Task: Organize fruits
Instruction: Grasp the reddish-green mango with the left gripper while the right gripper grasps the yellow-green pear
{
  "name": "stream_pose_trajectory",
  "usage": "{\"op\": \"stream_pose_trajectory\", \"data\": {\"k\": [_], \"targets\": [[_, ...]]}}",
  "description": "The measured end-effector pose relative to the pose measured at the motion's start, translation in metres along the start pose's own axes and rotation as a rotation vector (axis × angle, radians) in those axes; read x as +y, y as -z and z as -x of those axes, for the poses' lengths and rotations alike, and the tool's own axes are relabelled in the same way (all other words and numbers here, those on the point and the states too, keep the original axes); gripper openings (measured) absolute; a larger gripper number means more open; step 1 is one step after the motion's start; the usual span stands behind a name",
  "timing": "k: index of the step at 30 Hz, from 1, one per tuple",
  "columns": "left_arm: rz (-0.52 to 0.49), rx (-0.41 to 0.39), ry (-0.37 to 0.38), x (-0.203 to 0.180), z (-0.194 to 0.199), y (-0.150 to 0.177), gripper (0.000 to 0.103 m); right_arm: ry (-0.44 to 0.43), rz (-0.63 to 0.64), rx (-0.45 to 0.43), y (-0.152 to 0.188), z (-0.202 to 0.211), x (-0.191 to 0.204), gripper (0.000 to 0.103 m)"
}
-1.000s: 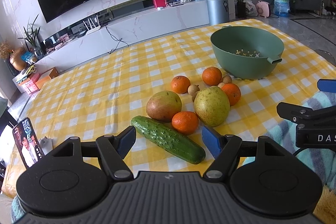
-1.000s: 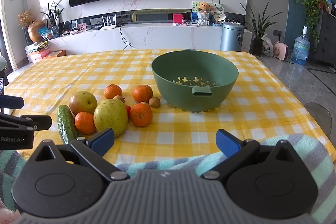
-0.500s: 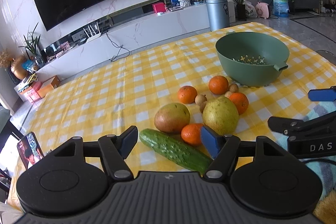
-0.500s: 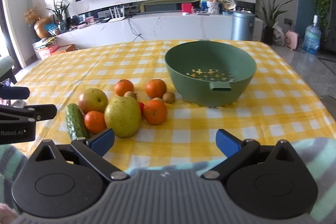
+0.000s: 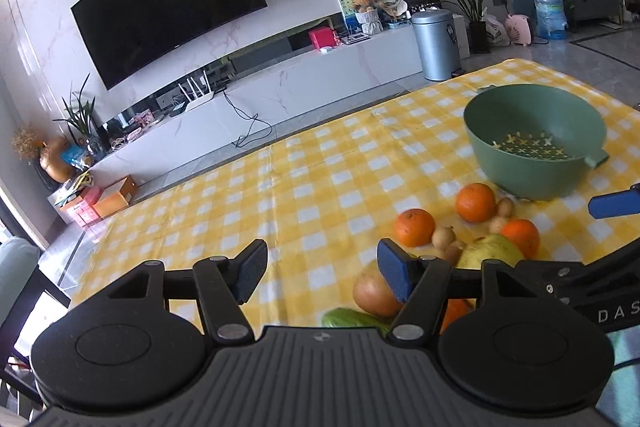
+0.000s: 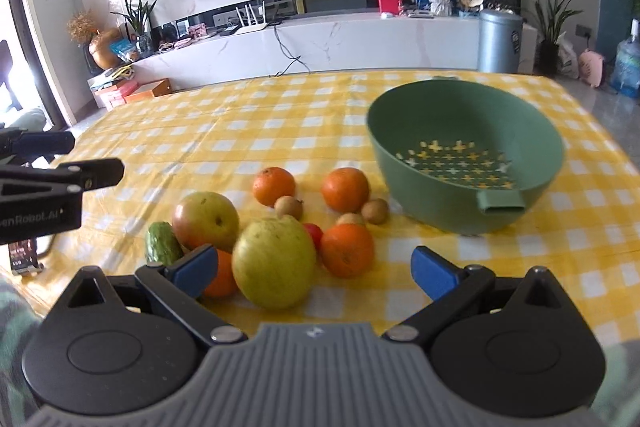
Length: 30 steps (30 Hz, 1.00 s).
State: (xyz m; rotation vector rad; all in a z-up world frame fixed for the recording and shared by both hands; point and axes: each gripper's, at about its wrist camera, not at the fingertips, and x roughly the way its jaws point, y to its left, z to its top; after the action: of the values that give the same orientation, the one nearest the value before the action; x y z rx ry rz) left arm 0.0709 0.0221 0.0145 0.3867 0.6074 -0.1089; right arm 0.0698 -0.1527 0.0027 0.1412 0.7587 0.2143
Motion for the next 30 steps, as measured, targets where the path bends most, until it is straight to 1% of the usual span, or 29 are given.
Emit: {"op": "stream_pose_trajectory", "data": {"k": [4, 7, 8, 9, 11, 13, 14, 18, 20, 22, 26, 30], "targets": [[0.032, -0.005, 0.079, 0.010, -0.014, 0.000, 0.073, -0.037, -0.034, 0.033, -0.004, -0.017, 0.003, 0.099], [0.002, 0.029, 0.102, 0.008, -0.027, -0.001, 0.072, -0.062, -0.056, 0.051, -0.003, -0.026, 0.002, 0.099], [-0.019, 0.035, 0.117, 0.006, -0.031, 0.000, 0.072, -0.064, -0.061, 0.054, -0.002, -0.030, 0.002, 0.096], [-0.039, 0.039, 0.134, 0.004, -0.034, 0.000, 0.072, -0.063, -0.066, 0.057, -0.001, -0.032, 0.001, 0.090], [-0.073, 0.040, 0.170, 0.000, -0.040, 0.003, 0.072, -0.073, -0.078, 0.069, 0.000, -0.036, 0.000, 0.085], [-0.090, 0.057, 0.198, -0.002, -0.049, 0.006, 0.072, -0.095, -0.094, 0.068, 0.002, -0.038, -0.002, 0.085], [-0.083, 0.072, 0.212, -0.002, -0.053, 0.008, 0.072, -0.097, -0.094, 0.064, 0.003, -0.039, -0.002, 0.085], [0.004, 0.129, 0.306, 0.005, -0.069, 0.012, 0.072, -0.107, -0.080, 0.081, 0.005, -0.045, 0.000, 0.074], [0.036, 0.150, 0.309, 0.008, -0.075, 0.014, 0.074, -0.112, -0.082, 0.096, 0.006, -0.048, 0.000, 0.071], [0.063, 0.166, 0.313, 0.011, -0.080, 0.017, 0.075, -0.116, -0.082, 0.101, 0.007, -0.050, 0.000, 0.070], [0.134, 0.193, 0.368, 0.018, -0.088, 0.020, 0.080, -0.121, -0.068, 0.108, 0.011, -0.053, 0.001, 0.070], [0.148, 0.224, 0.375, 0.017, -0.096, 0.022, 0.083, -0.129, -0.084, 0.112, 0.011, -0.056, -0.001, 0.069]]}}
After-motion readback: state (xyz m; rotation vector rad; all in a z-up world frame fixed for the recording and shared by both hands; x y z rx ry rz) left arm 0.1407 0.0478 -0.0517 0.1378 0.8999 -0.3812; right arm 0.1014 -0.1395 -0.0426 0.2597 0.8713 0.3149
